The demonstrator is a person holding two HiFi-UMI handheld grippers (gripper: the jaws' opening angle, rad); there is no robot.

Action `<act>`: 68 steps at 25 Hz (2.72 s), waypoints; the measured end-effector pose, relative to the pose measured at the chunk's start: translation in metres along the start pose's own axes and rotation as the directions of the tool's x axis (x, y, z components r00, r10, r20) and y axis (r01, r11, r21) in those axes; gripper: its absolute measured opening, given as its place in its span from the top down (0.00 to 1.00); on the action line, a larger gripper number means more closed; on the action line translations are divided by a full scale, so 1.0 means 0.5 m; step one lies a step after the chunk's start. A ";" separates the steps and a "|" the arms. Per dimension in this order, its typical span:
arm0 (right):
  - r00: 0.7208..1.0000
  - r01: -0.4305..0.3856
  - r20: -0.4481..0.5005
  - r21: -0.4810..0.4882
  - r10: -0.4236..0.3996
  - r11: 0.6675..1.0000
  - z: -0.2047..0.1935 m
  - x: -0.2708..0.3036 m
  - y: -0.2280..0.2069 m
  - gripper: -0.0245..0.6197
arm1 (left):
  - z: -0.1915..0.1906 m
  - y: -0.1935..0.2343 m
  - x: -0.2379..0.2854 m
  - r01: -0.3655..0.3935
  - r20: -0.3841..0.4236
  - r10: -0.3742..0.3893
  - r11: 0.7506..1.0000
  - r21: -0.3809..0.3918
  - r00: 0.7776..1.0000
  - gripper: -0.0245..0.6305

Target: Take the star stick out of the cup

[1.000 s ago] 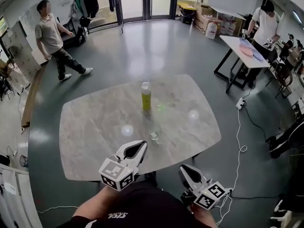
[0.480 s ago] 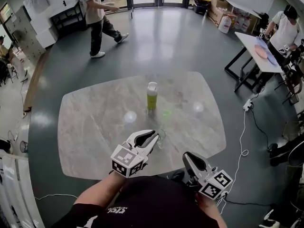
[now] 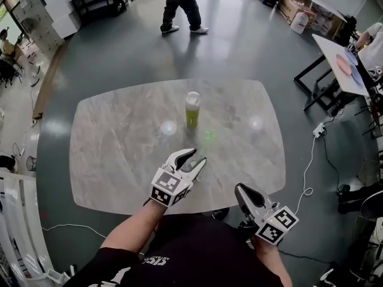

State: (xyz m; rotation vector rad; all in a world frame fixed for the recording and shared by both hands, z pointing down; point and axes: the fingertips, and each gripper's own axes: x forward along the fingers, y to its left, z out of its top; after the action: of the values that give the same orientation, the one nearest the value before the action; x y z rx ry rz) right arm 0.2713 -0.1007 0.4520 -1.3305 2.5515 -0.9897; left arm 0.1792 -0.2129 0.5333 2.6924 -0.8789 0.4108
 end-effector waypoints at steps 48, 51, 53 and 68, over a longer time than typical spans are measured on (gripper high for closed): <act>0.996 0.074 0.050 0.032 -0.076 0.997 0.018 -0.051 -0.046 0.92 | 0.000 0.013 0.071 0.023 -0.094 -0.013 0.995 0.101 0.996 0.93; 0.996 0.063 0.056 0.034 -0.065 0.997 0.021 -0.057 -0.044 0.92 | 0.030 -0.006 0.058 0.022 -0.070 -0.014 0.994 0.111 0.997 0.93; 0.997 0.058 0.057 0.037 -0.060 0.998 0.020 -0.059 -0.044 0.92 | 0.050 -0.017 0.049 0.022 -0.052 -0.016 0.993 0.115 0.999 0.93; 0.998 0.027 0.060 0.072 -0.031 0.997 0.001 -0.073 -0.057 0.93 | 0.135 -0.046 -0.026 -0.024 0.061 0.020 0.998 0.063 0.998 0.93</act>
State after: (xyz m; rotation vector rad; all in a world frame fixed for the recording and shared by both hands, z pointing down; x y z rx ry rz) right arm 0.3136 -0.0848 0.4609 -1.3607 2.4359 -1.0191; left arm 0.1951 -0.2117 0.4628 2.7689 -0.9277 0.3697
